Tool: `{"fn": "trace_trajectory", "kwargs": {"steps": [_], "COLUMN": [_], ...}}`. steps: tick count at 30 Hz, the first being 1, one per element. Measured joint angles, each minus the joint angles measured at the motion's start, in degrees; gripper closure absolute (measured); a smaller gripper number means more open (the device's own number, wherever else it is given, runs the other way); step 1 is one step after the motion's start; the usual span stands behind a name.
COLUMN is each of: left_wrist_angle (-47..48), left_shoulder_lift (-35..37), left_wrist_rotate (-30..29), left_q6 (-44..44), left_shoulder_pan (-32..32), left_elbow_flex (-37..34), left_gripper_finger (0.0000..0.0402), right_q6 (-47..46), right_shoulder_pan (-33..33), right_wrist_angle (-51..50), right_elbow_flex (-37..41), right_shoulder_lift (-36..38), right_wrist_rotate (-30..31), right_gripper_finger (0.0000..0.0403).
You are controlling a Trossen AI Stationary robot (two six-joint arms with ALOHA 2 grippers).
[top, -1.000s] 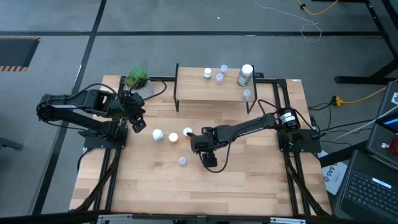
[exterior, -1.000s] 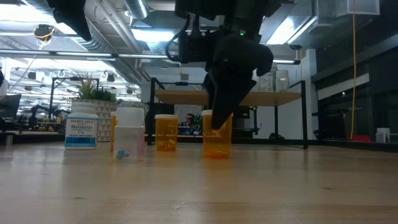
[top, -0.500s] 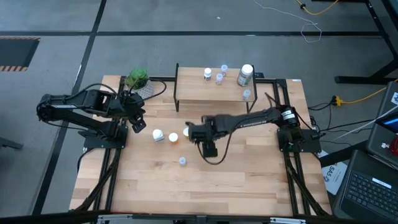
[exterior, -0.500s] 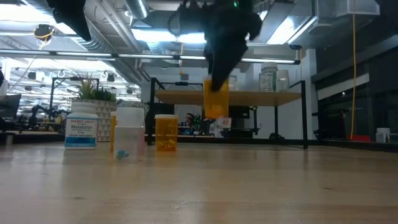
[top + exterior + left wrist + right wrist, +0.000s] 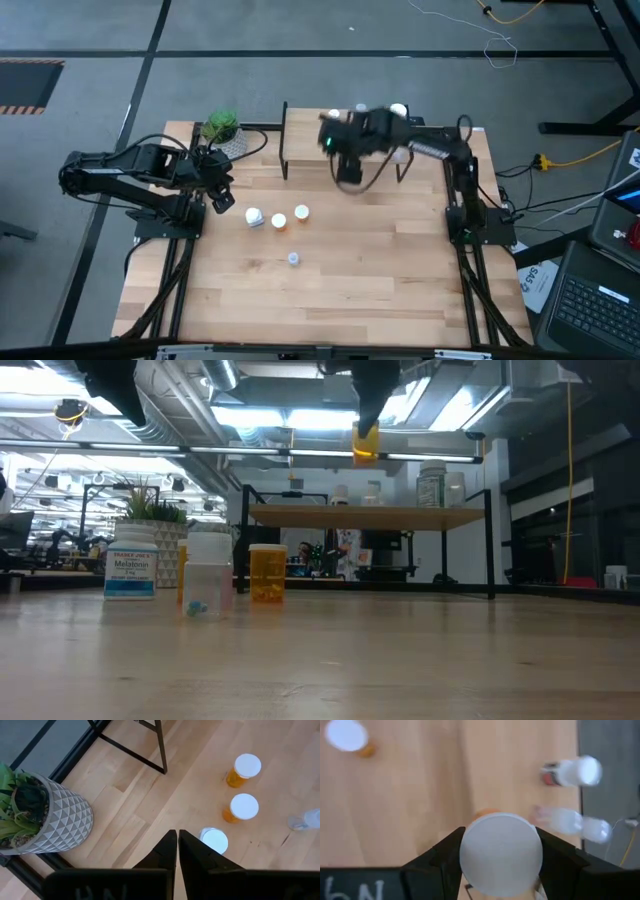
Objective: Pick and place medicine bottles onto shelf by color
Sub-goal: Put the orange pill bottle on the shelf
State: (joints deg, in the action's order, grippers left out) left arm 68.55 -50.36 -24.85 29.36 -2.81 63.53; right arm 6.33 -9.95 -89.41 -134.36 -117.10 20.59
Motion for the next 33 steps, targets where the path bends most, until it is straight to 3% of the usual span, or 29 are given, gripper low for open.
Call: {"fn": "trace_trajectory", "kwargs": {"steps": [7, 11, 23, 33], "left_wrist_angle": [0.0, 0.0, 0.0, 0.0], "left_shoulder_lift": [0.0, 0.0, 0.0, 0.0], "left_wrist_rotate": [-0.8, -1.2, -2.1, -2.1], "left_q6": [0.0, 0.0, 0.0, 0.0], "left_shoulder_pan": [0.0, 0.0, 0.0, 0.0], "left_elbow_flex": [0.0, 0.0, 0.0, 0.0], "left_gripper_finger": [0.0388, 0.0388, 0.0388, 0.0388], "right_q6": [-1.7, -4.0, -3.2, -2.9], "right_shoulder_pan": [-11.9, -15.6, -16.5, -16.5], "right_wrist_angle": [-0.3, 0.0, 7.3, 7.9], "right_elbow_flex": [2.5, 6.1, 13.6, 13.1], "right_shoulder_lift": [1.3, 1.3, 1.2, 1.4], "right_wrist_rotate": [-8.5, -8.7, -12.2, -12.4], "right_gripper_finger": [0.02, 0.02, 0.0193, 0.0176]}}
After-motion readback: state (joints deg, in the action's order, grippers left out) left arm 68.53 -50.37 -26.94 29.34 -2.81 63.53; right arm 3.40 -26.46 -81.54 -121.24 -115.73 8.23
